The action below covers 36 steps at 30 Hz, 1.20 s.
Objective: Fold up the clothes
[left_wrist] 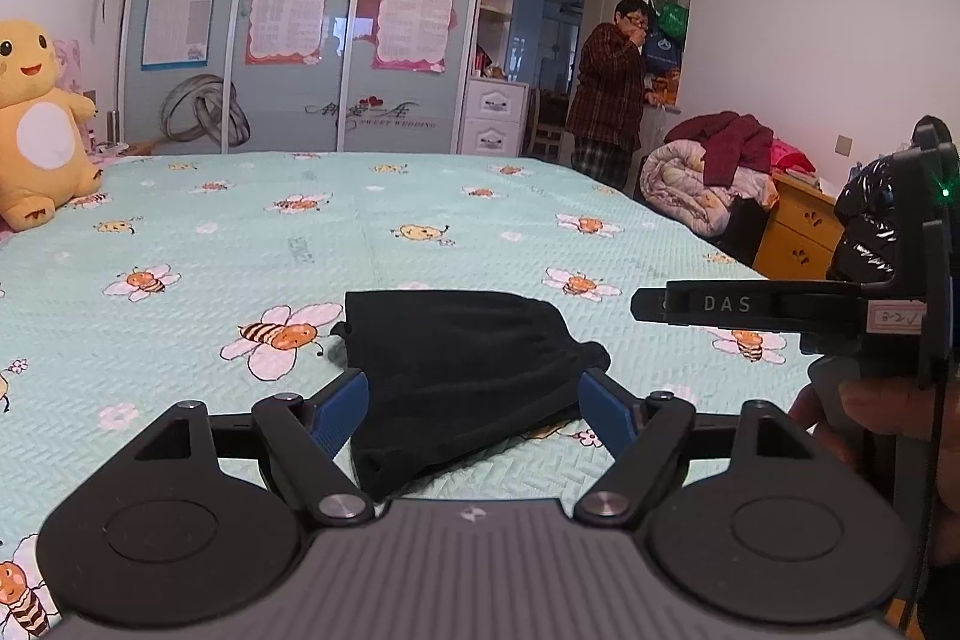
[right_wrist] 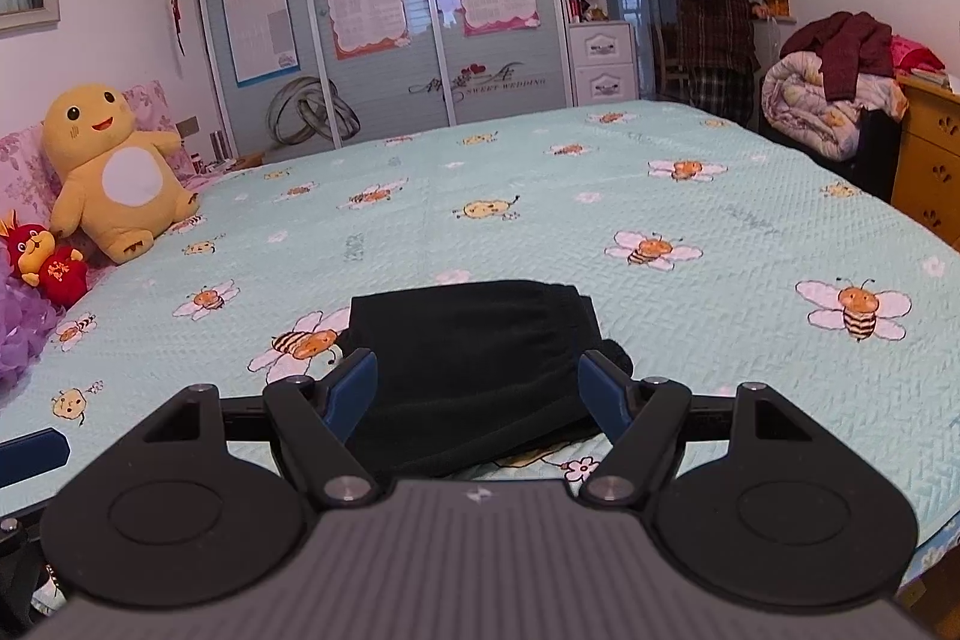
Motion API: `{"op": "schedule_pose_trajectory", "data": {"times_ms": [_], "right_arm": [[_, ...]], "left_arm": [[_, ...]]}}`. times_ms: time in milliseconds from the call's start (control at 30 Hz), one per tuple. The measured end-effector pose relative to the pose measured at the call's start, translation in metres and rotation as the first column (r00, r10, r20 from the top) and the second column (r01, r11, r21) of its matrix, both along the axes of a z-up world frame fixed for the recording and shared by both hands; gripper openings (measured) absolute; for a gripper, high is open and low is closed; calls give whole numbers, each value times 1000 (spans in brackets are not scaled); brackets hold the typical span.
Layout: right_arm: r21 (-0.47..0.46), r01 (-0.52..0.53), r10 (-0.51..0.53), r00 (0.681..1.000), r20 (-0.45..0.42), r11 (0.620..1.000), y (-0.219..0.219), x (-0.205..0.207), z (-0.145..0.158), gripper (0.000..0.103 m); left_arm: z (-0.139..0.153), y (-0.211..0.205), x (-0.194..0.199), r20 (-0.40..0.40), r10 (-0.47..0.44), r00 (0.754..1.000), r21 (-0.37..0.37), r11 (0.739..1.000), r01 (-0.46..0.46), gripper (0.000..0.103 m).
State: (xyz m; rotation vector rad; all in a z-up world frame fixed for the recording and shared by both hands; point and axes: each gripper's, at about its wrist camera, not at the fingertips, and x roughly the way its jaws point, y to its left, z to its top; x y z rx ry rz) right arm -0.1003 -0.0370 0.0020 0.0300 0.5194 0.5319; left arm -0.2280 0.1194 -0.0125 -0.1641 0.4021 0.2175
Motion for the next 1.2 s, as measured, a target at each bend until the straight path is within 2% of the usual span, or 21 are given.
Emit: {"op": "schedule_pose_trajectory", "data": {"times_ms": [467,1200], "right_arm": [[-37,-1,0,999,-36,999,10,12,-18,74],[-75,-26,24,999,-33,997,26,9,-18,74]], "left_arm": [[-15,7,14,-45,-7,999,-35,999,6,81],[-21,18,13,-52,-1,999,-72,997,-3,81]]}}
